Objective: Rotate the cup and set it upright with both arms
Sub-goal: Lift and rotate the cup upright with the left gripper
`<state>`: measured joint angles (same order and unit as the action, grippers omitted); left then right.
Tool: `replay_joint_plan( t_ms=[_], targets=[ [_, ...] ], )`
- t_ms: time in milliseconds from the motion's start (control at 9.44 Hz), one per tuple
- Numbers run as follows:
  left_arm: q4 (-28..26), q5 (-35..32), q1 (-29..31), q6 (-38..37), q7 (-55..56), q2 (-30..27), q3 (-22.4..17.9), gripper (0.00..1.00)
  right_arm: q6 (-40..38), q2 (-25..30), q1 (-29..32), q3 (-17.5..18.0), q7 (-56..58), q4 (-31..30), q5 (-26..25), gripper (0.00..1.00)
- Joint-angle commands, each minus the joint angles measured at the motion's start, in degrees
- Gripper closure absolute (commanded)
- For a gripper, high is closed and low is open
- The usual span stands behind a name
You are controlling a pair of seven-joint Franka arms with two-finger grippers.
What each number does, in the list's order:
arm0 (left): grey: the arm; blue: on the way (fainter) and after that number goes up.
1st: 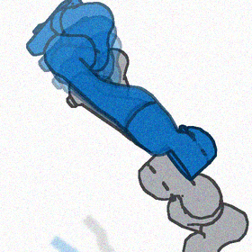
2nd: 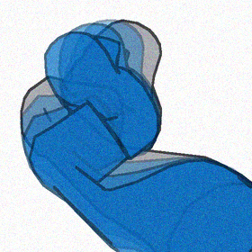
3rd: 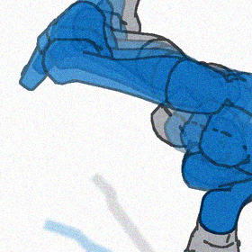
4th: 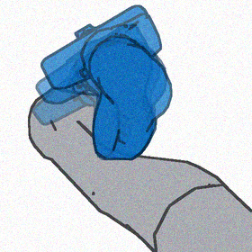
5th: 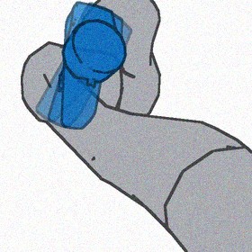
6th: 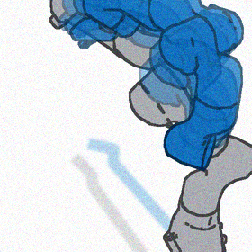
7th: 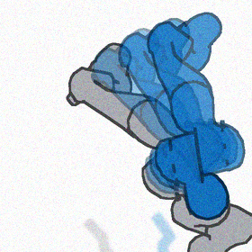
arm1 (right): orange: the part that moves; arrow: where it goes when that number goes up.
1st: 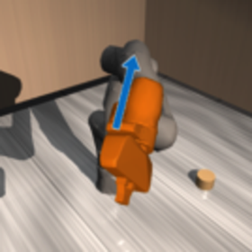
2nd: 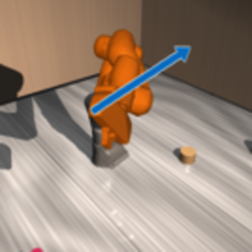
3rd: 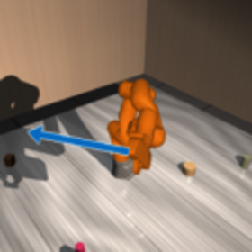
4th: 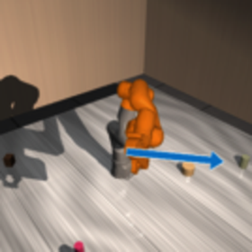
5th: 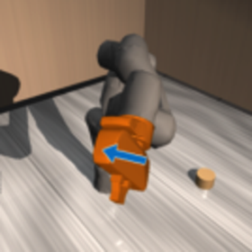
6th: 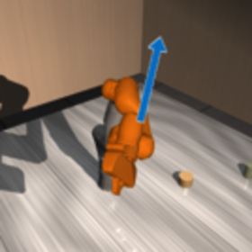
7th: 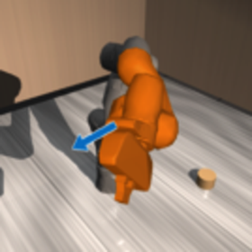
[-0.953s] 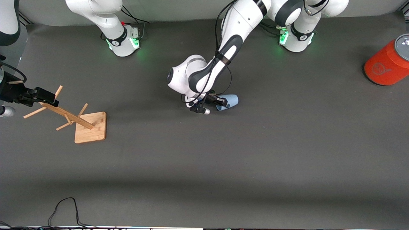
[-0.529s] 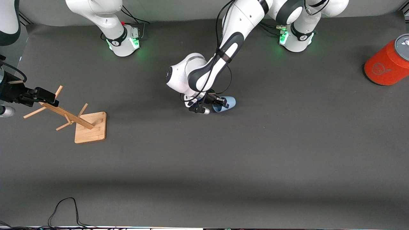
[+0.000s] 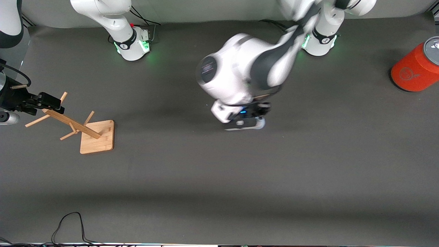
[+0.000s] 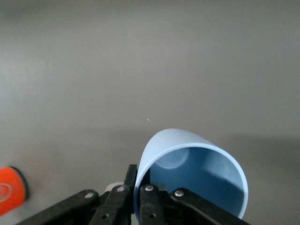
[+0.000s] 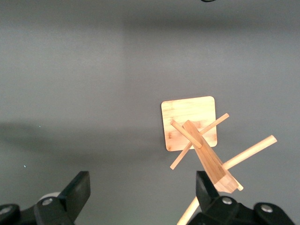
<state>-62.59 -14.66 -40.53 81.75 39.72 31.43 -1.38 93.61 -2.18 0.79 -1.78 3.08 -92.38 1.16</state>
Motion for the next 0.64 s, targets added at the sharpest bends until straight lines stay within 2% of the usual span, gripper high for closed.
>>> replay_joint_plan(
  t_ms=[0, 106, 318, 529],
  targets=[
    [-10.49, 6.28, 5.43, 3.92, 0.53, -15.28, 0.67, 1.00, 0.17, 0.51, 0.18, 0.19, 1.58, -0.25, -0.81, 0.00],
    [-14.19, 9.44, 7.64, 5.33, 0.01, -20.65, 0.67, 1.00, 0.17, 0.51, 0.09, 0.19, 1.50, -0.25, -0.81, 0.00],
    [-23.05, 10.61, 8.27, 9.89, -0.26, -29.19, 0.67, 1.00, 0.17, 0.42, 0.18, 0.19, 1.58, -0.25, -0.81, 0.00],
    [-34.82, 11.40, 9.58, 20.06, 0.35, -35.27, 0.59, 1.00, 0.17, 0.42, 0.09, 0.19, 1.58, -0.25, -1.42, 0.00]
  ],
)
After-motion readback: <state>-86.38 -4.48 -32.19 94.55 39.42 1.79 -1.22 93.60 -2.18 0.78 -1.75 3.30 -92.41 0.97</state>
